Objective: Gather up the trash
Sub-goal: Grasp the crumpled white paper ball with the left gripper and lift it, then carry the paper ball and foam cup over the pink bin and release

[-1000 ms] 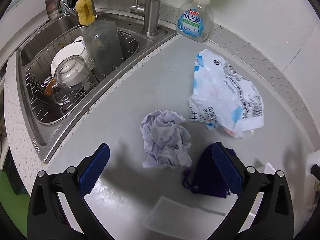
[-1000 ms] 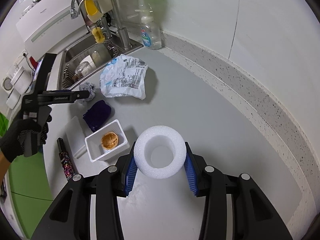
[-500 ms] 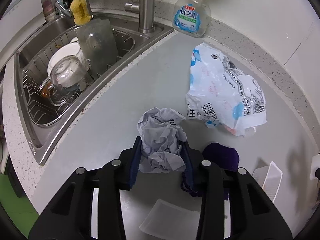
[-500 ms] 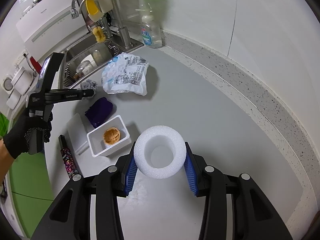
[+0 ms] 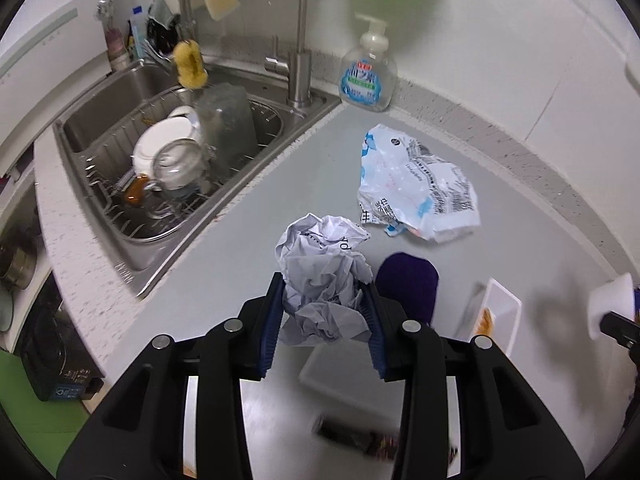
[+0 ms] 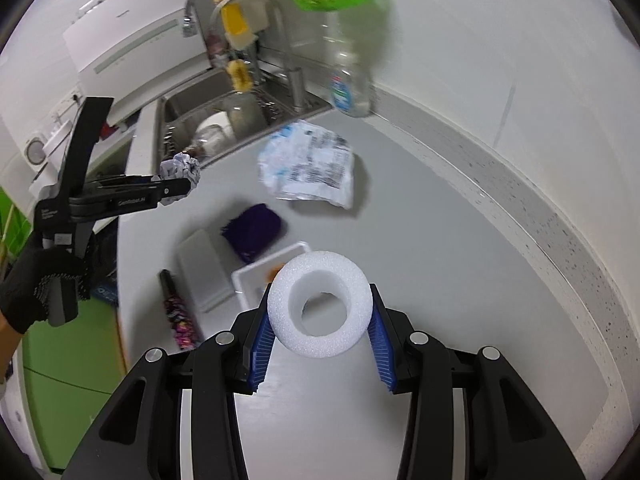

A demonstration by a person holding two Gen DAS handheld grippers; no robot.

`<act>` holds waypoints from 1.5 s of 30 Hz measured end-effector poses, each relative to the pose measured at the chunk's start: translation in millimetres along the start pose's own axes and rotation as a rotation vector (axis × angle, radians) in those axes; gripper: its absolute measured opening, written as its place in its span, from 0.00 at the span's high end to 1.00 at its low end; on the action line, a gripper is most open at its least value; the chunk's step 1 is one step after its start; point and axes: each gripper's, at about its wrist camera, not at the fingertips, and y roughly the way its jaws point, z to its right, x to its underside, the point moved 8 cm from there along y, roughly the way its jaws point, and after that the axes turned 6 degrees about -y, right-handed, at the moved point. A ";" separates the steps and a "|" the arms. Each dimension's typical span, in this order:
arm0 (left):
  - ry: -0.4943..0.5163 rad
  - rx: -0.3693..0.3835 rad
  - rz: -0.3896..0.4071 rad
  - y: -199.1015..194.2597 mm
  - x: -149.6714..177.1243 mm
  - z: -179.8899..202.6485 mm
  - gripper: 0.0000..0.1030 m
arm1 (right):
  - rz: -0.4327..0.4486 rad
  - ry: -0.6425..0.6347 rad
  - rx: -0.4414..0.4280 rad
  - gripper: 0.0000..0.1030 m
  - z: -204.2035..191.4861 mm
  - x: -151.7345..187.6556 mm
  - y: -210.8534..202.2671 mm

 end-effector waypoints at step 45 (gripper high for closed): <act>-0.559 -0.257 -0.062 -109.3 343.7 -335.2 0.64 | -0.253 -0.537 -0.414 0.60 -437.9 84.5 175.4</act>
